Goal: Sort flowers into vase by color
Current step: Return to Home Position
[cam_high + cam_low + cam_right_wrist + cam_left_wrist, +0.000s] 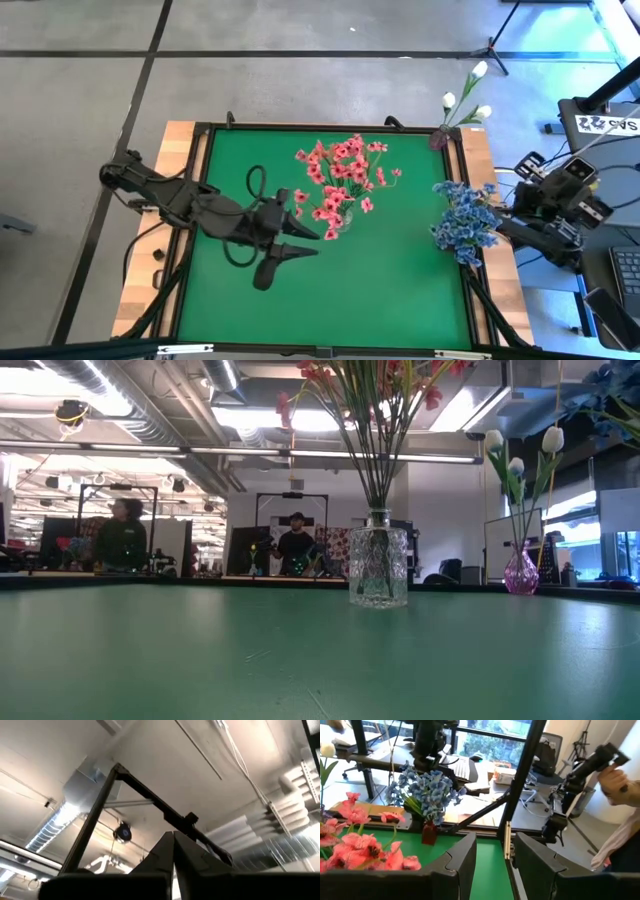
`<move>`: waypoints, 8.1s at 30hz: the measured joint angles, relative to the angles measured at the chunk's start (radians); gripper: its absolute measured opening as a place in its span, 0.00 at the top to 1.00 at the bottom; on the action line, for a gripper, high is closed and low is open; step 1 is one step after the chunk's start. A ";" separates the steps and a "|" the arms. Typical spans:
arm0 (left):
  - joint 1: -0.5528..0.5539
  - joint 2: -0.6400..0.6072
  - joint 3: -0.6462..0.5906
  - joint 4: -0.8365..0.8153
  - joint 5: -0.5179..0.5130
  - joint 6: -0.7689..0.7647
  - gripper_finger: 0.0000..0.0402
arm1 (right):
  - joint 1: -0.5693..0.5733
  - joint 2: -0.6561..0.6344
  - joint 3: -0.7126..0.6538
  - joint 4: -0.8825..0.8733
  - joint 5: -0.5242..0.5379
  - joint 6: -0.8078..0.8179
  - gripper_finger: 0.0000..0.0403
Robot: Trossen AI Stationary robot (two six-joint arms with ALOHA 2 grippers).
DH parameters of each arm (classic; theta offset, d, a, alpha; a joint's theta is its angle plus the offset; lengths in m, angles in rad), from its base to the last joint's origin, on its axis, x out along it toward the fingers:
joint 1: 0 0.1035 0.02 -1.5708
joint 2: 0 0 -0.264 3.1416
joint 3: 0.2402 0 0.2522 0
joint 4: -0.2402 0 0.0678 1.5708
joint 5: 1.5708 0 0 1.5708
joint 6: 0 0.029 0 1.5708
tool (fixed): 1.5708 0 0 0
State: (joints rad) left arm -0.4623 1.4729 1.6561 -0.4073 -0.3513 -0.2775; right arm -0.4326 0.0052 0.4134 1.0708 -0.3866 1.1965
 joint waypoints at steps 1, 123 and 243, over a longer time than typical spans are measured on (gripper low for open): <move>-0.008 -0.012 -0.007 -0.003 -0.001 0.000 0.68 | -0.019 0.000 -0.018 0.038 0.009 0.026 0.97; 0.176 -1.028 -1.649 1.239 0.333 0.234 0.68 | -0.425 0.005 -0.405 -0.920 1.265 -1.254 0.97; 0.141 -1.470 -1.649 0.452 0.256 0.229 0.68 | -0.425 0.005 -0.405 -0.916 1.257 -1.255 0.97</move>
State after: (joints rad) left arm -0.3211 0.0025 0.0071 0.0448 -0.0952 -0.0488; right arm -0.8577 0.0101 0.0086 0.1547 0.8707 -0.0582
